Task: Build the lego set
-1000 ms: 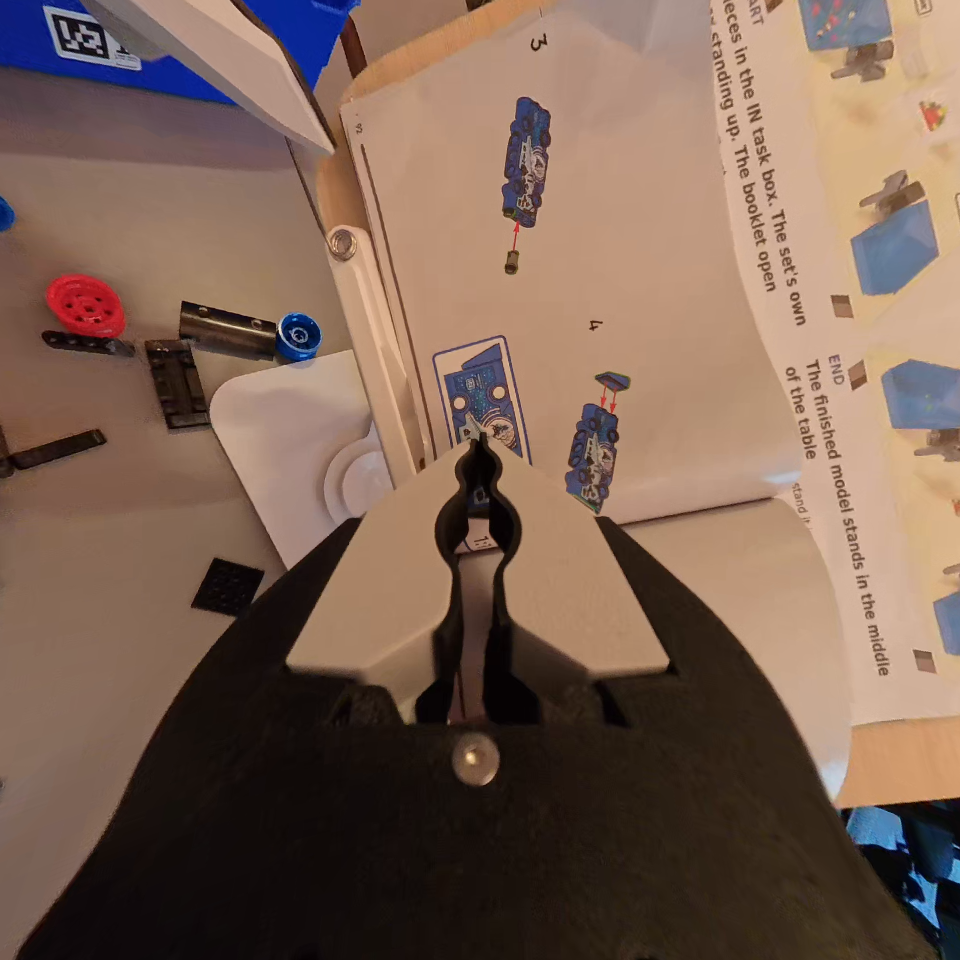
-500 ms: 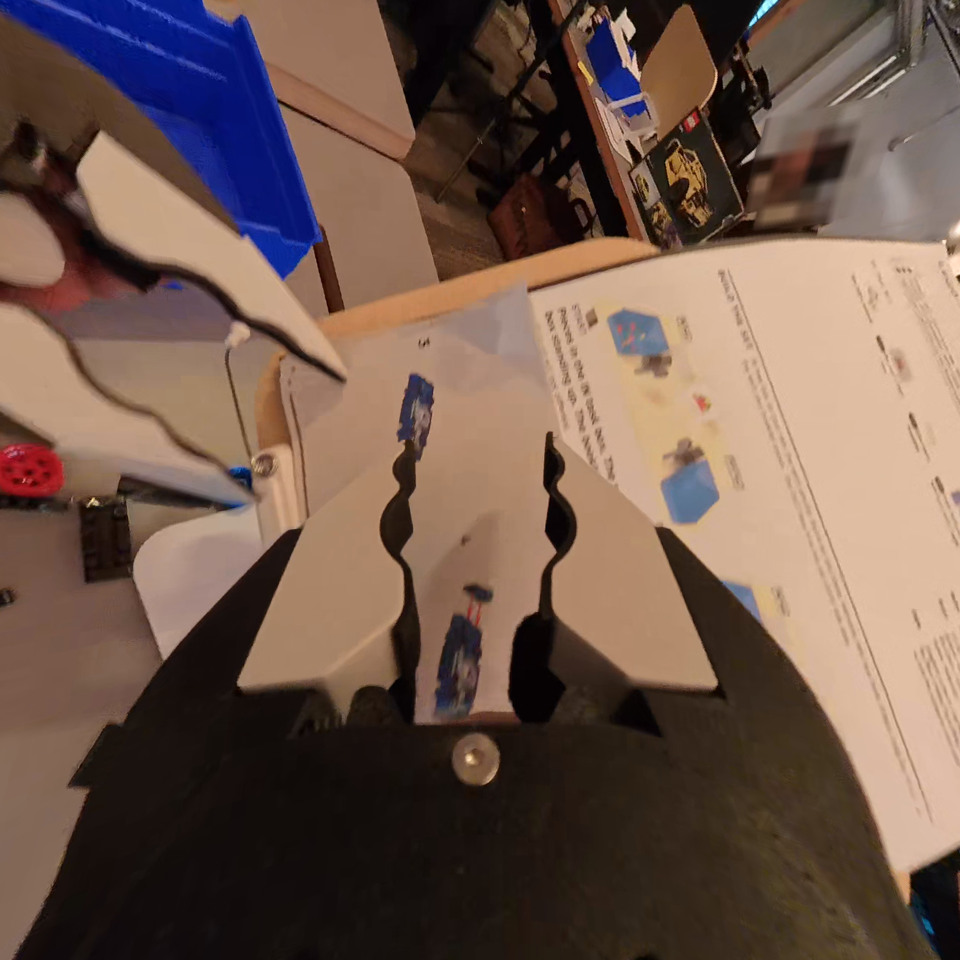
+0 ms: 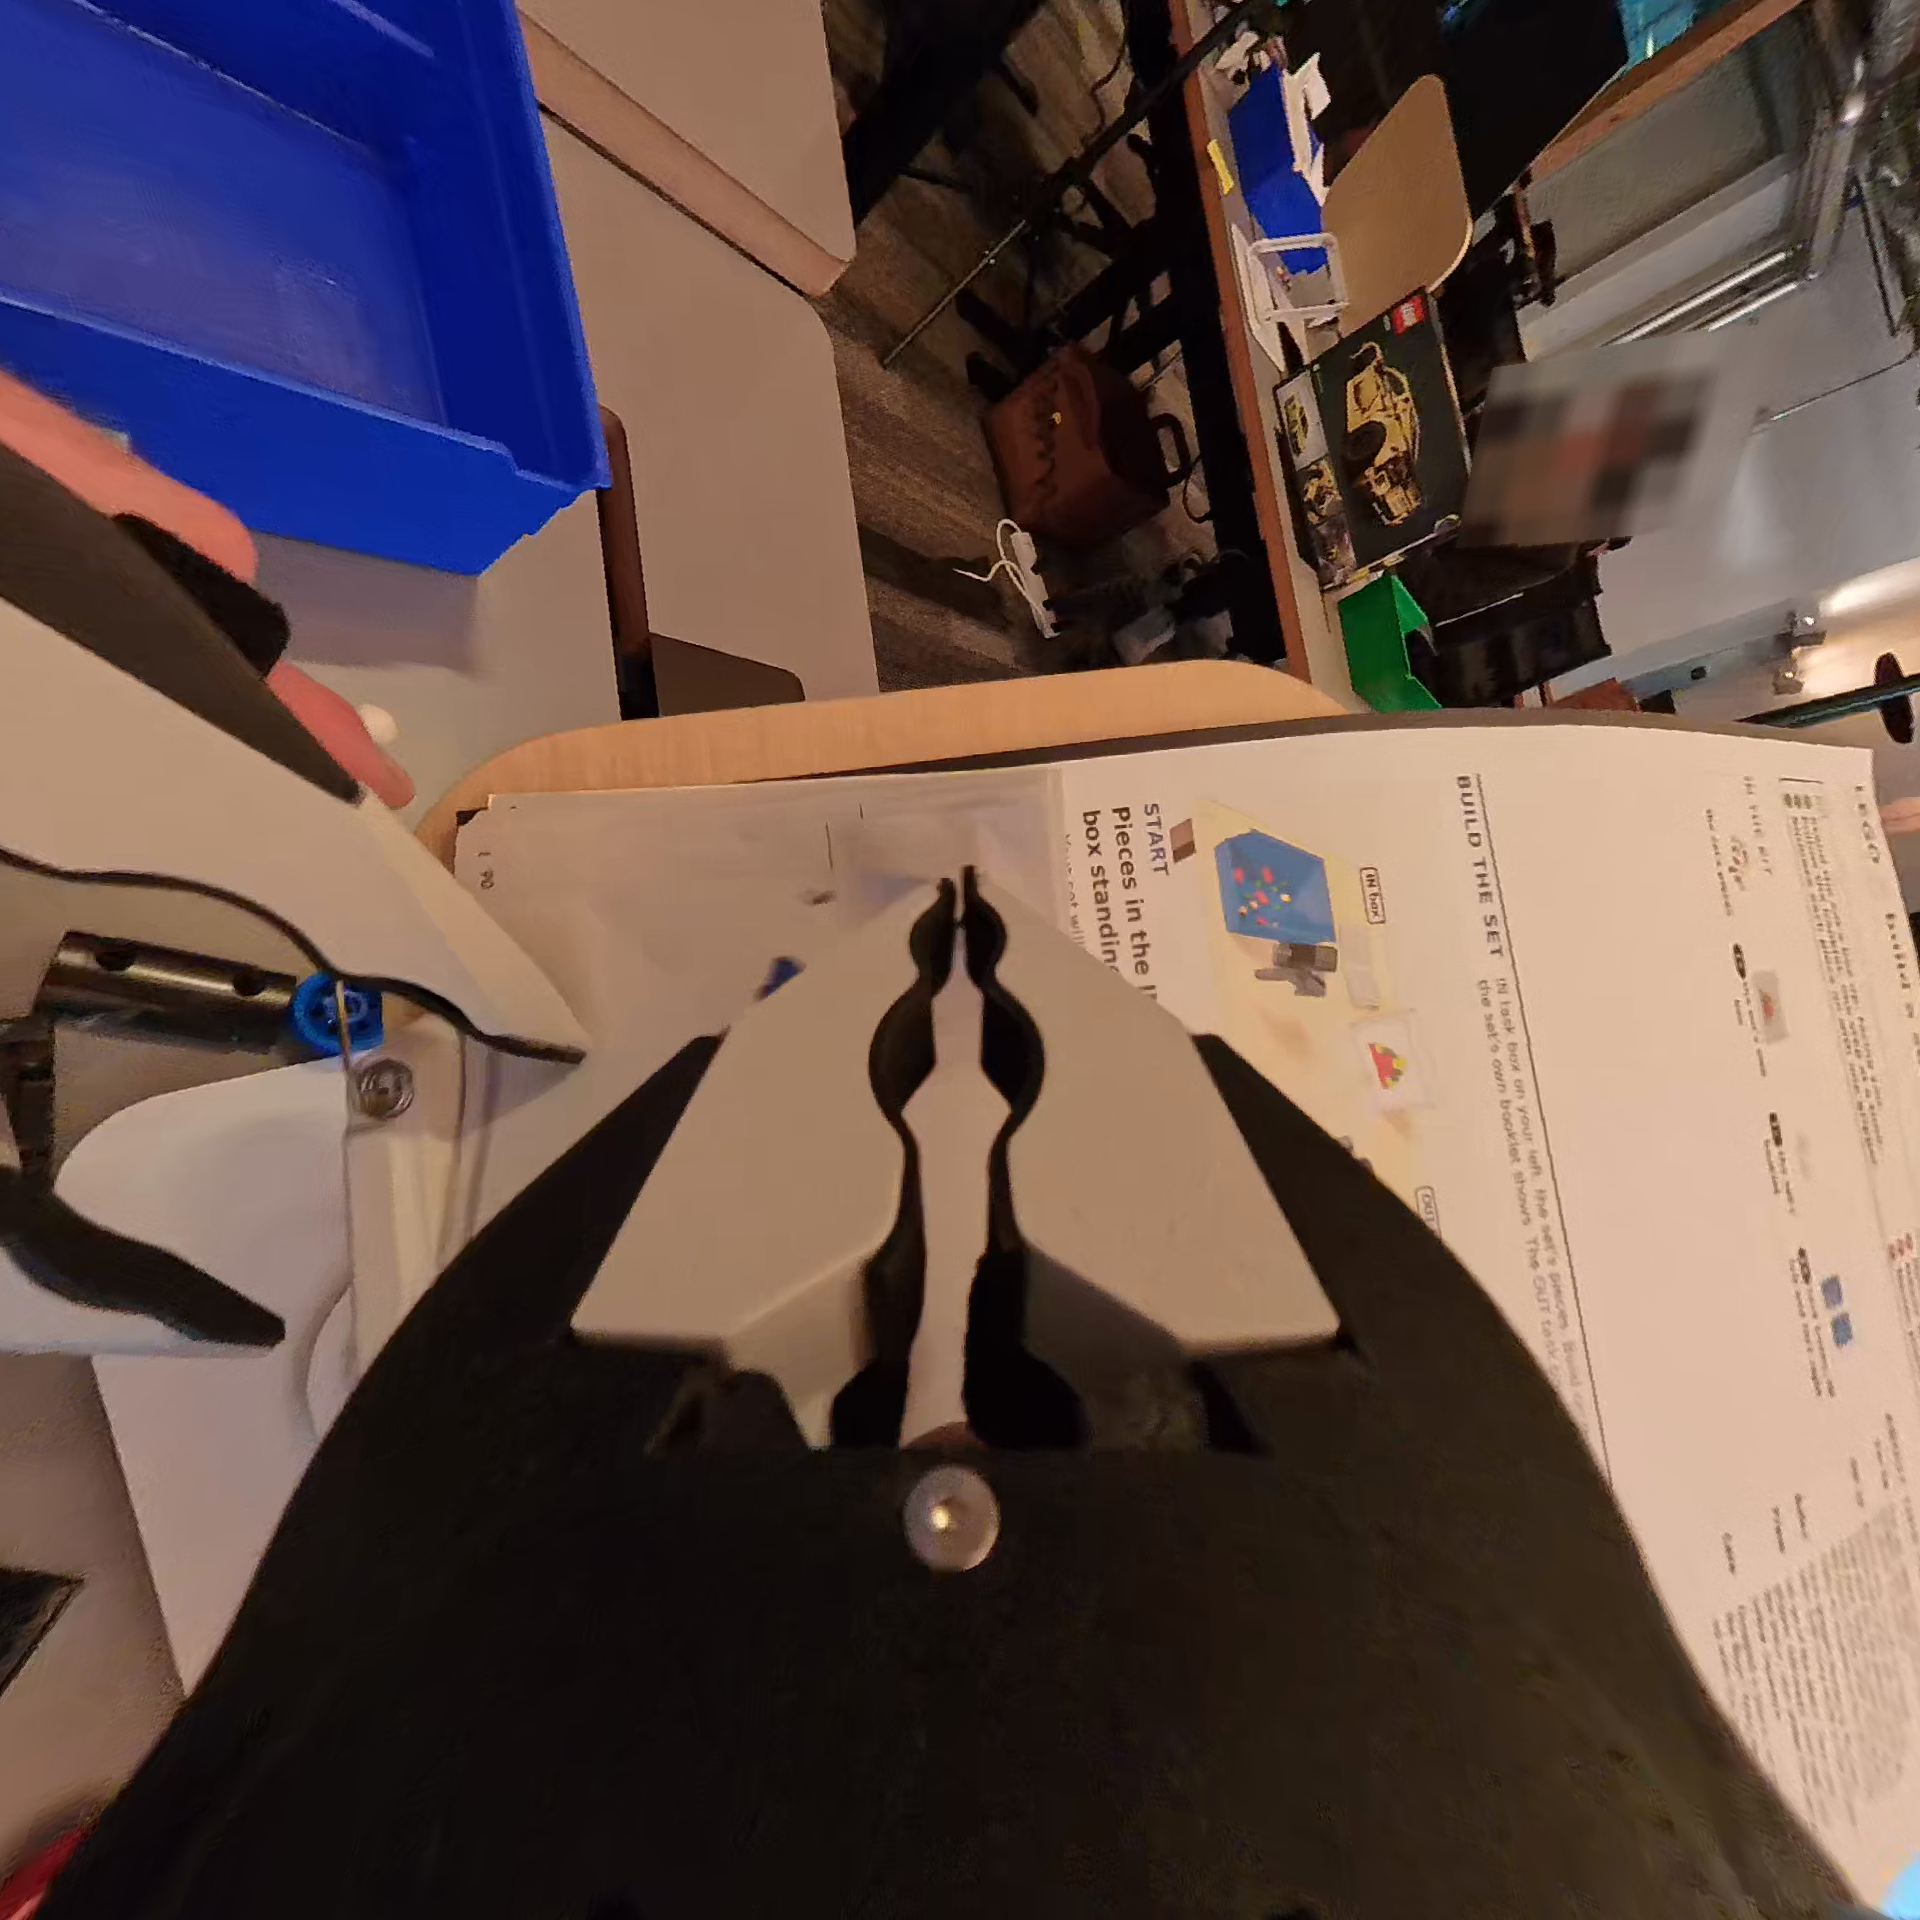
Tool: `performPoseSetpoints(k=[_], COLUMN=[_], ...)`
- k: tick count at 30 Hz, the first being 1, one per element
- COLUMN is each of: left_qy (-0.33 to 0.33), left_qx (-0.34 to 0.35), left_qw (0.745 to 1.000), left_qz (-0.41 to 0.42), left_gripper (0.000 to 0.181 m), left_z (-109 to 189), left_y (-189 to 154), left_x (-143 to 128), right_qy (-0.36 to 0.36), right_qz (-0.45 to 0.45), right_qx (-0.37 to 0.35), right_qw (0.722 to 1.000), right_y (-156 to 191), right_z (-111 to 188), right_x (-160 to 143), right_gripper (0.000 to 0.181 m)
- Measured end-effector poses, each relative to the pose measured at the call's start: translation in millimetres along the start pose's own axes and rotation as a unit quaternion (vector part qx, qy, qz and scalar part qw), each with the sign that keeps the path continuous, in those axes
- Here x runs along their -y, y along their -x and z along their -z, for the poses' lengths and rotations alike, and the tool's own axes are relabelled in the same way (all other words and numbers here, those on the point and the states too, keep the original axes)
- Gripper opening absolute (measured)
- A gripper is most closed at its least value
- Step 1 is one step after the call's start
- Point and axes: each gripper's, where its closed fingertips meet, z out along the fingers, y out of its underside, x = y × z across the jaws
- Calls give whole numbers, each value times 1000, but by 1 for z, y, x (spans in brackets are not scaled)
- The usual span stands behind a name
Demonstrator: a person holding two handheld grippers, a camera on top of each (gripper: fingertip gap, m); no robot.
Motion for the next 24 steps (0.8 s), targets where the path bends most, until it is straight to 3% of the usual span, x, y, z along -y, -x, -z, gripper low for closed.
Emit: performPoseSetpoints(k=[6,11,17,24], left_qy=[-67,-89,-62,-42], left_qx=[6,20,36,39], left_qw=[998,995,997,997], left_qz=[0,35,42,42], left_gripper=[68,68,67,66], left_z=[24,41,37,29], left_y=[11,30,36,34], left_x=[24,27,15,7], right_qy=[-29,-67,-27,75], right_qz=[-17,-59,-96,-142], right_qx=[-11,18,31,17], right_qw=[999,996,995,987], right_y=[-11,-16,-20,-23], right_z=[39,109,186,212], right_x=[-5,-21,-84,-169], right_gripper=[0,0,0,1])
